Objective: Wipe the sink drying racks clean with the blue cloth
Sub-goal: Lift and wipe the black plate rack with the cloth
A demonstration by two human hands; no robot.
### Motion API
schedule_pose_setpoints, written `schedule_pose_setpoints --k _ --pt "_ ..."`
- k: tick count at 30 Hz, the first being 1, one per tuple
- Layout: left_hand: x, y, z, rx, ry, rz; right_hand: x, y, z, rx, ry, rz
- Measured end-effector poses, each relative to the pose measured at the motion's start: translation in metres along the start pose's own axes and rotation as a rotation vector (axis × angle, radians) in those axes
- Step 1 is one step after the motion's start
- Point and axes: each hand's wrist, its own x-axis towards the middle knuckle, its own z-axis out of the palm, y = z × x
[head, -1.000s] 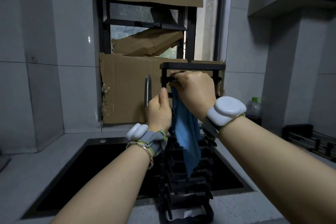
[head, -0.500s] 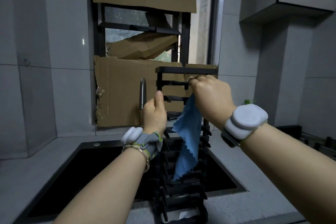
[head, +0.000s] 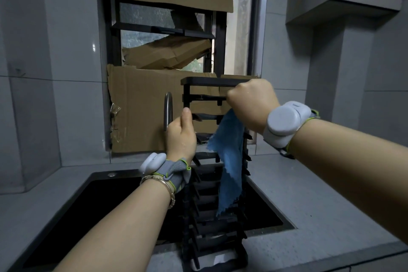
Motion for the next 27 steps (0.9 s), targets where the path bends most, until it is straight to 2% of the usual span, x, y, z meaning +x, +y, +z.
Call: schedule_pose_setpoints --k 10,14,18,20,23,25,27 --pt "-0.004 0.004 0.001 0.000 0.032 -0.029 -0.010 -0.006 0.004 0.061 0.035 0.113" --pt "-0.003 0.004 0.001 -0.009 0.024 -0.035 -0.030 -0.025 0.022 0.127 0.030 0.084" --pt "-0.004 0.005 0.001 -0.003 0.023 -0.025 -0.047 -0.034 0.039 0.463 0.249 0.141" --pt "-0.005 0.005 0.001 -0.013 0.019 -0.022 -0.045 -0.034 0.037 0.667 0.280 0.193" --pt "-0.006 0.005 0.000 -0.017 0.018 -0.021 -0.037 -0.027 0.025 1.050 0.372 0.464" --pt "-0.007 0.006 0.001 -0.014 0.018 -0.007 -0.030 -0.023 0.019 1.087 0.503 0.568" --pt "-0.007 0.005 0.001 -0.016 0.018 0.005 -0.025 -0.023 0.017 1.048 0.523 0.561"
